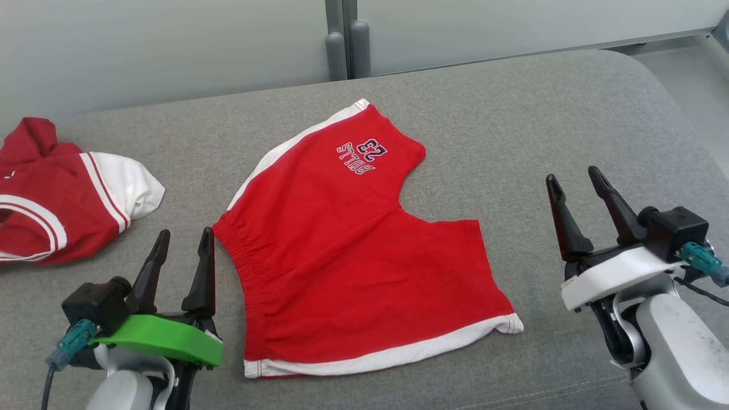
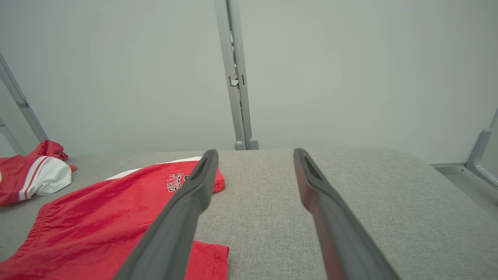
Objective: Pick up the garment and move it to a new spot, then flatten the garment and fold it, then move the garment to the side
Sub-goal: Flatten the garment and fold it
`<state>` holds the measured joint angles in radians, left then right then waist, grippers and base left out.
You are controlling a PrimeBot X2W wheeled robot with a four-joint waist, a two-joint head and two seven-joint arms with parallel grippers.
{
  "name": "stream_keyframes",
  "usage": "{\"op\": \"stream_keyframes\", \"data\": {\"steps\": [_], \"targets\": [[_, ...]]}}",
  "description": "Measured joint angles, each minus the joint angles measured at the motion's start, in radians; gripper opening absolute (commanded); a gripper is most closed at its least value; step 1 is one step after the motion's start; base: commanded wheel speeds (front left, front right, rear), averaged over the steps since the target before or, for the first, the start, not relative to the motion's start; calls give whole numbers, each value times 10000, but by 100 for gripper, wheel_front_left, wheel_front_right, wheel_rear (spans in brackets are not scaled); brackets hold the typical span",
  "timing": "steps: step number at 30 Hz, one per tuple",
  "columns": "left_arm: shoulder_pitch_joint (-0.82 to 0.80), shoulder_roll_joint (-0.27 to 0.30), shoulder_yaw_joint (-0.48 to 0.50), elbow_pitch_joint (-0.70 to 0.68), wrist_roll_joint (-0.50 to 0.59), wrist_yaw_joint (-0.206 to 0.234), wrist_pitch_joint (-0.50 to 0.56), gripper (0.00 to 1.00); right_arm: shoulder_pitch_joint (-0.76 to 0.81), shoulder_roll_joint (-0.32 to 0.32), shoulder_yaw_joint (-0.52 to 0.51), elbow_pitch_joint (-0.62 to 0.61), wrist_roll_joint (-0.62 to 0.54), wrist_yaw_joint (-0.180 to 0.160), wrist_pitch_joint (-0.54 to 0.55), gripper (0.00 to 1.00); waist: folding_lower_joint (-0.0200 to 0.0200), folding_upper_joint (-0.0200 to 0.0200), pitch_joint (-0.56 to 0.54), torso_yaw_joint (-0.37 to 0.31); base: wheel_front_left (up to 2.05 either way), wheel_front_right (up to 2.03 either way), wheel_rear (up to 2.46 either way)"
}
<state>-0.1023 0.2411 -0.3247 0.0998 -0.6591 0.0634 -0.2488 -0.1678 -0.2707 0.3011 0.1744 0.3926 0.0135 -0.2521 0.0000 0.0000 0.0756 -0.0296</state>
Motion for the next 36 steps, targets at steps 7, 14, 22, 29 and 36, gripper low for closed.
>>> {"op": "stream_keyframes", "data": {"steps": [7, 14, 22, 29, 36], "targets": [[15, -418, 366, -236, 610, 284, -19, 100, -91, 558, 127, -410, -359, -240, -13, 100, 0, 0, -63, -26, 0, 0, 0], [444, -779, 583, -222, 1183, 343, -29, 100, 36, 884, 211, -426, -422, -339, -15, 100, 0, 0, -314, -7, 0, 0, 0], [882, -1007, 767, -163, 1565, 435, -29, 100, 558, 1114, 318, -364, -516, -341, -23, 100, 0, 0, -496, -38, 0, 0, 0], [1161, -1051, 1018, -130, 1983, 514, -29, 100, 568, 1126, 322, -286, -708, -341, -23, 100, 0, 0, -501, -96, 0, 0, 0], [1243, -1304, 1175, -134, 2092, 520, -29, 100, 590, 1154, 320, -226, -784, -339, -23, 100, 0, 0, -478, -95, 0, 0, 0]]}}
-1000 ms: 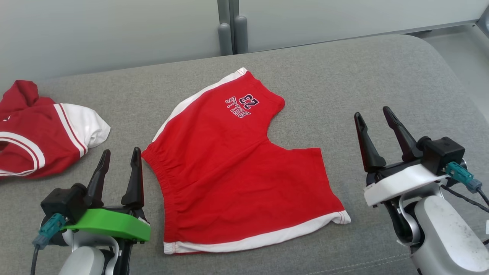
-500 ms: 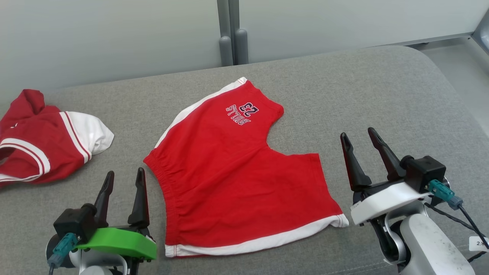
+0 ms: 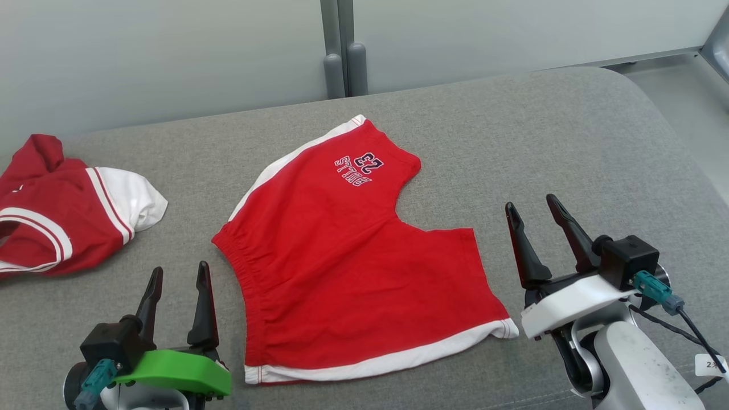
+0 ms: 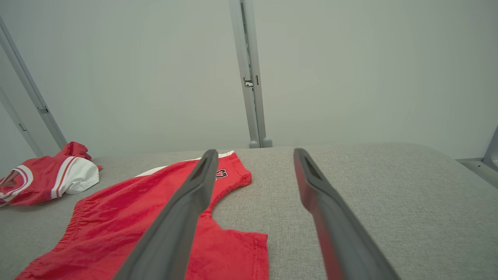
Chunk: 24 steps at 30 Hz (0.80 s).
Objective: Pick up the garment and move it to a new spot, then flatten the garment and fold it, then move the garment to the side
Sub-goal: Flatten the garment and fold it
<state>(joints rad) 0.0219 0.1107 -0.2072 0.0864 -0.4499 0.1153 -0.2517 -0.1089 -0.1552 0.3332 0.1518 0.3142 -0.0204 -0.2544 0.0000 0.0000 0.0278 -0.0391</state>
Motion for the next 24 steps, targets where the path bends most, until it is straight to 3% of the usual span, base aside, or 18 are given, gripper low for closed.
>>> {"op": "stream_keyframes", "data": {"steps": [20, 24], "targets": [[518, -188, -48, 280, 355, -19, 0, 100, 287, 90, -81, 251, -121, 111, 0, 100, 0, 0, -152, 122, 0, 0, 0], [1035, 40, -750, 790, 500, -523, 77, 100, 622, -6, -113, 468, -180, 113, 0, 100, 0, 0, -164, 147, 0, 0, 0]]}}
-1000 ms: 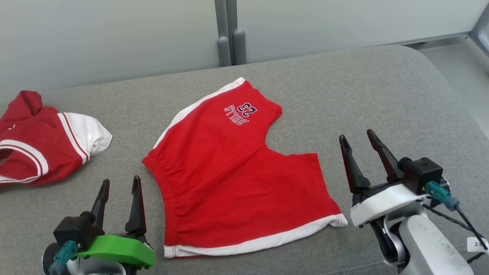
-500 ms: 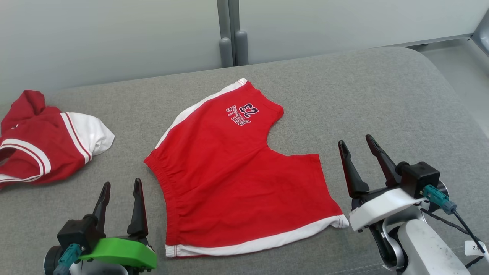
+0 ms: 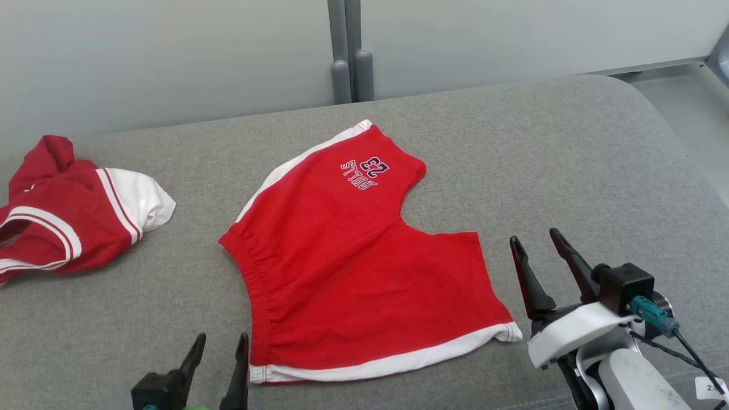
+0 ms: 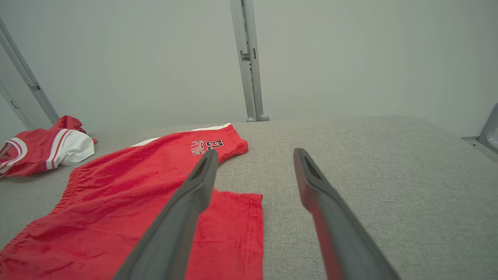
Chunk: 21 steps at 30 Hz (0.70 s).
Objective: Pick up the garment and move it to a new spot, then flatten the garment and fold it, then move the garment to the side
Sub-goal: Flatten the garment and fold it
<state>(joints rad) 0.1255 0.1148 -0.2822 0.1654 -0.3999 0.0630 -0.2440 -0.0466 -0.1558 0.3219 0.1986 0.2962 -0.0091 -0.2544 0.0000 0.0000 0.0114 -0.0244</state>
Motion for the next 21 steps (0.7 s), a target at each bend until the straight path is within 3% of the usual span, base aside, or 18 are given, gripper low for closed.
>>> {"op": "stream_keyframes", "data": {"steps": [5, 11, 21], "targets": [[376, 543, -431, 456, 79, -581, 441, 100, 183, -61, -153, 84, 0, 2, 0, 100, 0, 0, 82, 16, 0, 0, 0], [410, 614, -508, 748, -161, -1087, 621, 100, 187, -82, -198, 79, -59, 117, 0, 100, 0, 0, 243, -40, 0, 0, 0], [302, 581, -635, 1149, -253, -1400, 667, 100, 161, -50, -251, 69, -81, 303, 0, 100, 0, 0, 504, -299, 0, 0, 0]]}}
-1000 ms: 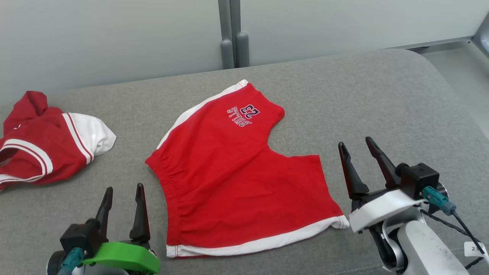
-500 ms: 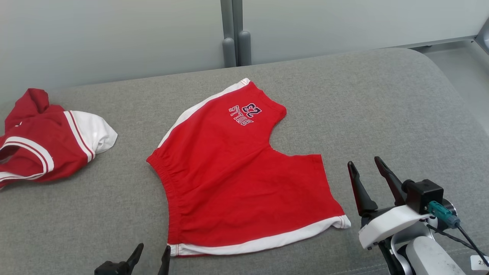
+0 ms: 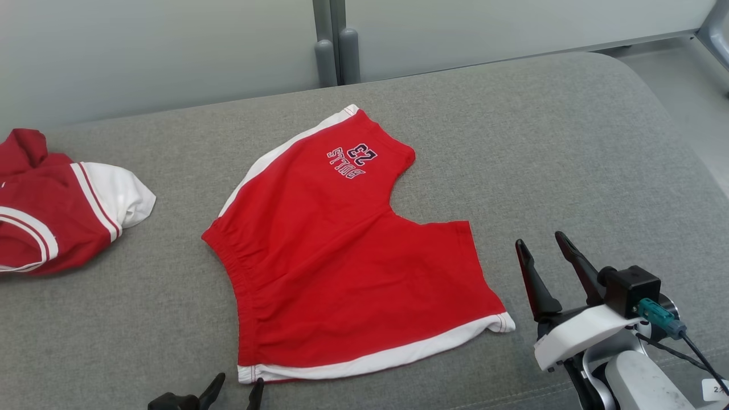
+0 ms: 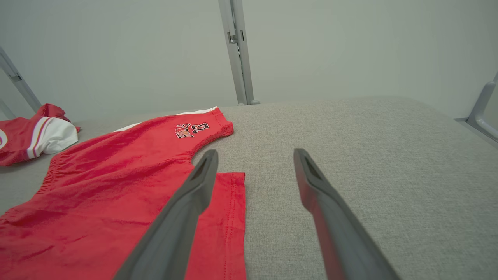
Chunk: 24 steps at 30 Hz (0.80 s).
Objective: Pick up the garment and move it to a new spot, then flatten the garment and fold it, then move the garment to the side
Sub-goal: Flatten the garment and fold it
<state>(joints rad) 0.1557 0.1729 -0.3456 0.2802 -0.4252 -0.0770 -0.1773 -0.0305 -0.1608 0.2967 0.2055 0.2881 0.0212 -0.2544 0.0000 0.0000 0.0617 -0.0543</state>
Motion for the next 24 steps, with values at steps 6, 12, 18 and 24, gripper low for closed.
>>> {"op": "stream_keyframes", "data": {"steps": [6, 12, 18, 24], "targets": [[-322, 0, -31, 207, -2, -75, -40, 100, -11, 8, -40, 2, -82, 50, 0, 100, 0, 0, 149, -160, 0, 0, 0], [-498, -13, -151, 384, 0, -155, -40, 72, -13, 21, -211, 10, -82, 50, 0, 100, 0, 0, 247, -257, 0, 0, 0], [-539, -12, -190, 376, 0, -201, -134, 7, -14, 42, -314, 19, -84, 50, 0, 100, 0, 0, 337, -270, 0, 0, 0], [-539, -8, -430, 360, 0, -249, -153, 0, -4, 69, -313, 284, -81, 228, 0, 100, 0, 0, 396, -237, 0, 0, 0]]}}
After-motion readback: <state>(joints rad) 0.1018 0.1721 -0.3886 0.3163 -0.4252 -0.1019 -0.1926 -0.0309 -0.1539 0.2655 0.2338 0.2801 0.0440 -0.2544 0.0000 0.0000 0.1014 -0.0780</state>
